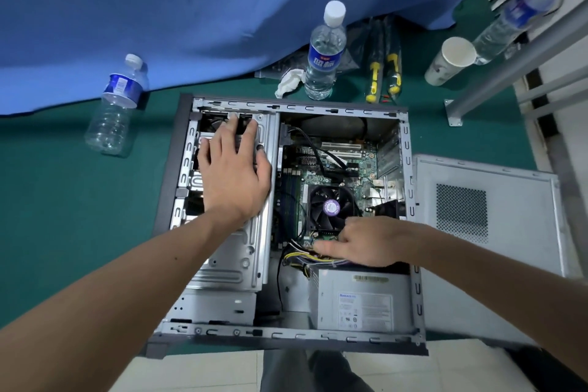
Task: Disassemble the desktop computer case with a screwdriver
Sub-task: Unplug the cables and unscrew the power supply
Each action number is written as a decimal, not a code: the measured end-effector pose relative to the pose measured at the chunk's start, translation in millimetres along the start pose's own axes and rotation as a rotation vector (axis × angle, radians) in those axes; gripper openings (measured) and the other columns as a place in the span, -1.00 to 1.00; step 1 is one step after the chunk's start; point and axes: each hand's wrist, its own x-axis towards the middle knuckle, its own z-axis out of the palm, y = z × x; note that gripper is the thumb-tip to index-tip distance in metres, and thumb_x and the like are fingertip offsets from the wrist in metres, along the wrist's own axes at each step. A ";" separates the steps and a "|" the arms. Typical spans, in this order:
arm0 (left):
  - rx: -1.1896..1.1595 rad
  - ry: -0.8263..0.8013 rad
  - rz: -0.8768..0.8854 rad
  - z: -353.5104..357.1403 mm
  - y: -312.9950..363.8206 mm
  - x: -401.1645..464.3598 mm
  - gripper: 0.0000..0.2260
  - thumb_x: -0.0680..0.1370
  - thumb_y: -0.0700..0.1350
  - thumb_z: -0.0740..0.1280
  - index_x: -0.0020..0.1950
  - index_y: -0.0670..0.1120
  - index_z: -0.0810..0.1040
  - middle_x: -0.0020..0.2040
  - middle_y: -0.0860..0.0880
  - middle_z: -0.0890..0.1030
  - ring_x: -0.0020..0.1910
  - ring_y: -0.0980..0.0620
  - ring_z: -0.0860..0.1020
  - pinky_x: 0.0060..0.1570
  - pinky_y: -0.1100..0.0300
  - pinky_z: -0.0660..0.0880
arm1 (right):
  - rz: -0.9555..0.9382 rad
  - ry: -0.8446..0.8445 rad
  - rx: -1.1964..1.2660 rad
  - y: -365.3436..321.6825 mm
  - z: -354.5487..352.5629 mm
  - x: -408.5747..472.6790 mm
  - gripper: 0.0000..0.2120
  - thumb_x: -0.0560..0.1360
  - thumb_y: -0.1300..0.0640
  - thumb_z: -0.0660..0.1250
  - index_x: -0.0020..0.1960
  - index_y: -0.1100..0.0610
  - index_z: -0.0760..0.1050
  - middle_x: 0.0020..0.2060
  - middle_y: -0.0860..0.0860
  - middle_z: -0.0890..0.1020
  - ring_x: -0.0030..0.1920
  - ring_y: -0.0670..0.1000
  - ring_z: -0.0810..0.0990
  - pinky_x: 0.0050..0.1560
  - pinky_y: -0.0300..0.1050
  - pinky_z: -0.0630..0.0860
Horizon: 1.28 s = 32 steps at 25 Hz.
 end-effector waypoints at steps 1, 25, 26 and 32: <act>-0.001 0.000 0.001 0.4 0.4 -0.5 -0.52 0.61 0.09 0.00 0.52 0.02 0.29 0.52 -0.11 0.27 0.48 -0.10 0.23 0.49 -0.14 0.08 | 0.000 -0.003 0.073 -1.0 -2.7 -1.2 -0.26 0.45 -0.50 0.01 -0.31 0.19 0.39 -0.41 0.05 0.38 -0.41 0.01 0.38 -0.18 -0.06 0.44; -0.006 -0.077 -0.014 -1.1 -1.3 0.2 -0.52 0.63 0.10 -0.02 0.54 0.06 0.23 0.56 -0.08 0.20 0.53 -0.07 0.13 0.51 -0.14 0.03 | 0.271 1.033 0.119 29.4 -11.3 -4.8 -0.67 0.59 0.20 0.20 0.35 0.10 0.46 0.28 0.05 0.50 0.24 -0.12 0.40 0.32 -0.17 0.31; -0.006 -0.078 -0.016 -1.1 -1.5 0.1 -0.52 0.63 0.10 -0.02 0.54 0.06 0.23 0.56 -0.09 0.20 0.53 -0.06 0.13 0.51 -0.14 0.03 | 0.323 1.082 0.027 35.3 -3.2 -7.2 -0.63 0.58 0.18 0.23 0.38 0.15 0.44 0.34 0.12 0.46 0.38 0.04 0.31 0.43 -0.04 0.19; -0.008 -0.062 -0.011 0.1 -2.9 3.1 -0.53 0.63 0.10 0.00 0.53 0.06 0.23 0.56 -0.09 0.20 0.52 -0.08 0.15 0.50 -0.14 0.03 | 0.314 1.105 -0.006 42.3 18.7 6.1 -0.62 0.56 0.24 0.22 0.37 0.17 0.45 0.45 0.16 0.35 0.51 0.21 0.12 0.44 0.14 0.15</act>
